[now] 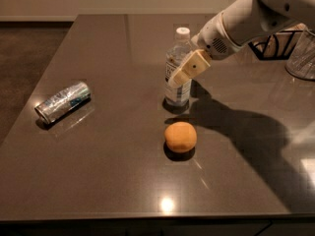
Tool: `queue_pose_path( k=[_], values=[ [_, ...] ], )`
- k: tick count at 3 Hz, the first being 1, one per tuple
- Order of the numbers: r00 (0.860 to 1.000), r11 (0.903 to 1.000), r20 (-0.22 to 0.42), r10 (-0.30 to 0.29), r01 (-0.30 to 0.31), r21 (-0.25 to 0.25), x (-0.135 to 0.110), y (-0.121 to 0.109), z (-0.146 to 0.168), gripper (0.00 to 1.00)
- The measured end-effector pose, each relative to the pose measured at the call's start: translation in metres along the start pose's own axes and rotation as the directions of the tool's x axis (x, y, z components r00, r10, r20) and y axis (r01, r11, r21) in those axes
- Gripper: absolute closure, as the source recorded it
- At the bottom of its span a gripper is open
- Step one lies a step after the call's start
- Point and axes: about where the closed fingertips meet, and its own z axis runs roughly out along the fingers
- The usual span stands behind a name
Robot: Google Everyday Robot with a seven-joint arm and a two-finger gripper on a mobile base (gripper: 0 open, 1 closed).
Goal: Knock blue plastic bottle over
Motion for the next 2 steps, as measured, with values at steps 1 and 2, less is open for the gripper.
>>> queue_pose_path(
  k=[1,2],
  values=[
    [1.000,0.9999,0.022,0.001,0.000,-0.013,-0.0030,0.0065,0.0028,0.16],
    [0.999,0.9994,0.040,-0.002,0.003,-0.036,-0.0071,0.0144,0.0056,0.41]
  ],
)
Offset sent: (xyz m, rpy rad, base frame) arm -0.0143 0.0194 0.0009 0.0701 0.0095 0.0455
